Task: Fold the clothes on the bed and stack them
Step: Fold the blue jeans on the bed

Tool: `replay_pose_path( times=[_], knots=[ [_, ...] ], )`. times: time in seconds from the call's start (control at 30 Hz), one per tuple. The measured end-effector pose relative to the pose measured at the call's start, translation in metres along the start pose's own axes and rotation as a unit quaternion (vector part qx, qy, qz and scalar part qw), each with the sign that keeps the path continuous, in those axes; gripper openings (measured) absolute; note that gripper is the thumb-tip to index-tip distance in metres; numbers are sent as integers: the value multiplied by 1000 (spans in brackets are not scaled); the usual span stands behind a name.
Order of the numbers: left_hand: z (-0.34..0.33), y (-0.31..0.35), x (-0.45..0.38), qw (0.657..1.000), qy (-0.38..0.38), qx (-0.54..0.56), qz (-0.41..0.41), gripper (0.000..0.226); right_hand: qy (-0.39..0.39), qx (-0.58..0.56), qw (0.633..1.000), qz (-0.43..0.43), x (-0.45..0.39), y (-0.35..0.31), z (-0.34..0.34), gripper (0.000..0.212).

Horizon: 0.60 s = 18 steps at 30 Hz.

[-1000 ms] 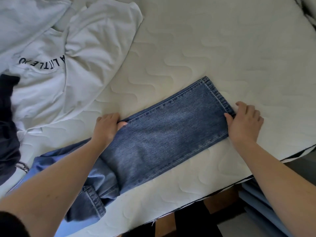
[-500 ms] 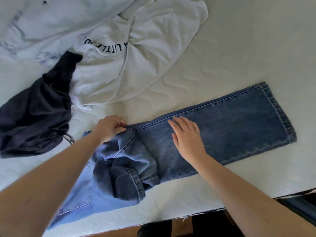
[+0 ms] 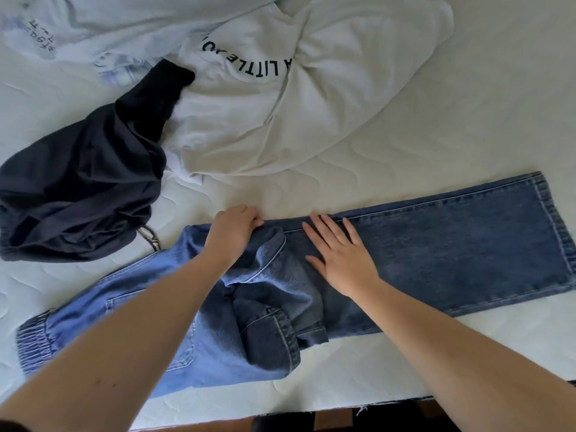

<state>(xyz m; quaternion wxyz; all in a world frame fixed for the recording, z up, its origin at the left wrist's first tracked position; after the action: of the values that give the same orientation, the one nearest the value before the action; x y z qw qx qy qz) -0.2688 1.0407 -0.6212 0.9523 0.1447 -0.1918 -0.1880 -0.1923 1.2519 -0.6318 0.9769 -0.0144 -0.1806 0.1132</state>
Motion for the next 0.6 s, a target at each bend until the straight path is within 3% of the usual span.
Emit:
replay_pose_path(
  times=[0.2,0.33,0.43,0.5,0.6],
  knots=[
    [-3,4,6,998,4,-62,20,25,-11,-5,992,-129,-6,66,0,71],
    [21,6,20,994,91,-17,57,19,16,-42,986,-161,5,58,24,67],
    [40,7,42,988,137,29,65,16,96,-151,980,-83,33,3,55,45],
    [45,0,65,980,149,72,112,20,122,-232,965,-25,62,-43,66,25],
    [34,-11,107,963,115,154,187,22,35,-265,964,12,94,-105,56,27]
  ],
)
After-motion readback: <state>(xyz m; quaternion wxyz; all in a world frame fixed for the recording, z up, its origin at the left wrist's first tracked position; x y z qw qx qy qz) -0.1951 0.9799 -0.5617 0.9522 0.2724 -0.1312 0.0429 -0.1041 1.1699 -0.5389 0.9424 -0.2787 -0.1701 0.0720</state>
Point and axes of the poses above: each hand's wrist, its own x-axis away from the middle knuckle, its own z-axis out of the back of the hand, y = z × x, the point moved 6 cm from there along -x, towards the middle knuckle, and after that the axes turned 10 degrees about -z, right-handed, at the moved point
